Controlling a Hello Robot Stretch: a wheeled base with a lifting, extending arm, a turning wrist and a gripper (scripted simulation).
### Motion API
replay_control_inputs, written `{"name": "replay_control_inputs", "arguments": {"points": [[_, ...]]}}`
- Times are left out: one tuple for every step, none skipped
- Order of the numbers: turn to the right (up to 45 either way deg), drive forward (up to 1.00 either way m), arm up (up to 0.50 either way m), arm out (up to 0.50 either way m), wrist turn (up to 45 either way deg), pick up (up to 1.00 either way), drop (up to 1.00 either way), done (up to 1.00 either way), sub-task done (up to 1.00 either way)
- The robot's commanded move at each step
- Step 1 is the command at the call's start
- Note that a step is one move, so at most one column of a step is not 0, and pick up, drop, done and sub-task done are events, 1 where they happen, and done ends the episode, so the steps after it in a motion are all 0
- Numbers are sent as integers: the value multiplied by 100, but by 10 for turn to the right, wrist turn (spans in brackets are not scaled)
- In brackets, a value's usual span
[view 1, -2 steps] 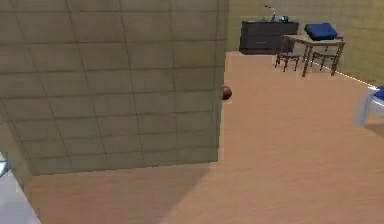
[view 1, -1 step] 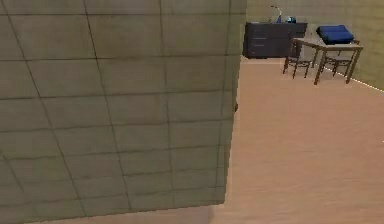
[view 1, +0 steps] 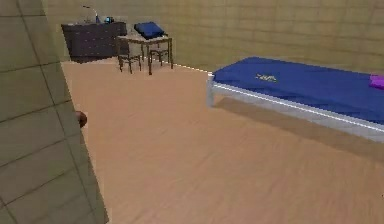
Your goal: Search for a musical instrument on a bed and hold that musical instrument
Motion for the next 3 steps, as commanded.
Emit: {"name": "replay_control_inputs", "arguments": {"points": [[390, 0, 0, 0, 0, 0, 0, 0, 0], [0, 95, 0, 0, 0, 0, 0, 0, 0], [90, 0, 0, 0, 0, 0, 0, 0, 0]]}}
